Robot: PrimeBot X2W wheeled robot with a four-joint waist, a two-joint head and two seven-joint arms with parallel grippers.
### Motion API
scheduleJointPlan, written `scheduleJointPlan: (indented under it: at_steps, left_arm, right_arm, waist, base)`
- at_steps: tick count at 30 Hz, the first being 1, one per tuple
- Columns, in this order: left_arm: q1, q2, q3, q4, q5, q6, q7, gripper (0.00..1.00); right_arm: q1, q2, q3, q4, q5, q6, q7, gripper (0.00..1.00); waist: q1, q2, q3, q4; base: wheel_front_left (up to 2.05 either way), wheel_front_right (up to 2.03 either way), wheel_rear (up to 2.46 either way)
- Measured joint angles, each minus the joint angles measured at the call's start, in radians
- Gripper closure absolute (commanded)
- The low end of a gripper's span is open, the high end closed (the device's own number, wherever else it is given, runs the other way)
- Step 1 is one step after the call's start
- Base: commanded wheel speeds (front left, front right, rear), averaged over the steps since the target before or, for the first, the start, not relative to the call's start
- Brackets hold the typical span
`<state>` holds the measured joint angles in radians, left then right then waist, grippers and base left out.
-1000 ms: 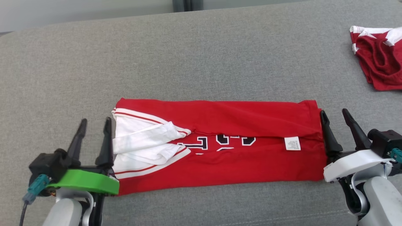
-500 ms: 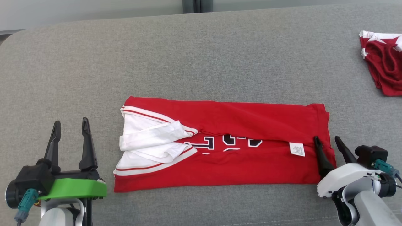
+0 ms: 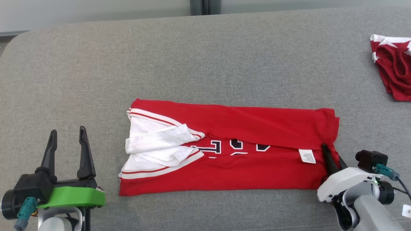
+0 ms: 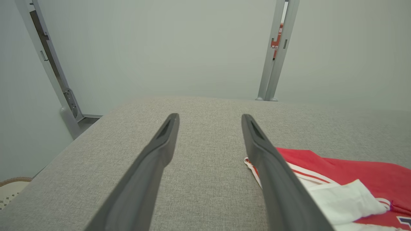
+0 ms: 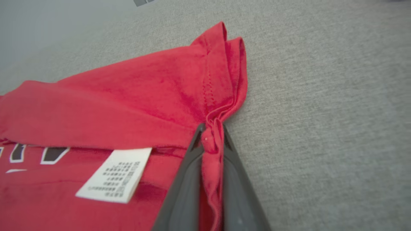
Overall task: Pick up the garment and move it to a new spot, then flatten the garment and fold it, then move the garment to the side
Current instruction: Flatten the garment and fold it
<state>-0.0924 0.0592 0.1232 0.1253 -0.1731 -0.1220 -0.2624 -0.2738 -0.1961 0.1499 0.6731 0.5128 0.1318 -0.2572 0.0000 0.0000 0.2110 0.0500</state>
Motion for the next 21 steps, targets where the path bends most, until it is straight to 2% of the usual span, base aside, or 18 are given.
scheduleJointPlan:
  at_steps: [4,7,12,16,21]
  left_arm:
    - [0.005,-0.003,0.008,-0.001,0.009,-0.002,0.000,0.00]
    - [0.019,-0.005,0.014,0.000,0.013,-0.002,0.000,0.00]
    - [0.032,-0.006,0.023,-0.004,0.027,-0.003,0.000,0.00]
    - [0.044,-0.007,0.029,-0.003,0.033,-0.006,0.000,0.00]
    - [0.047,-0.007,0.030,0.000,0.033,-0.006,0.000,0.00]
  right_arm:
    - [-0.007,-0.041,-0.033,0.008,0.009,0.000,-0.001,1.00]
    - [-0.006,-0.108,-0.089,0.011,0.013,0.000,-0.004,1.00]
    - [0.003,-0.174,-0.131,-0.002,0.005,0.000,-0.004,1.00]
    - [0.002,-0.176,-0.113,-0.043,-0.013,0.000,-0.004,1.00]
    - [0.001,-0.137,-0.067,-0.127,-0.037,-0.001,-0.005,1.00]
  waist:
    - [0.0000,0.0000,-0.017,-0.004]
    - [0.0000,0.0000,-0.033,-0.009]
    - [0.0000,0.0000,-0.055,-0.020]
    - [0.0000,0.0000,-0.067,-0.030]
    - [0.0000,0.0000,-0.078,-0.035]
  base:
    - [0.00,0.00,0.00]
    - [0.00,0.00,0.00]
    - [0.00,0.00,0.00]
    - [0.00,0.00,0.00]
    - [0.00,0.00,0.00]
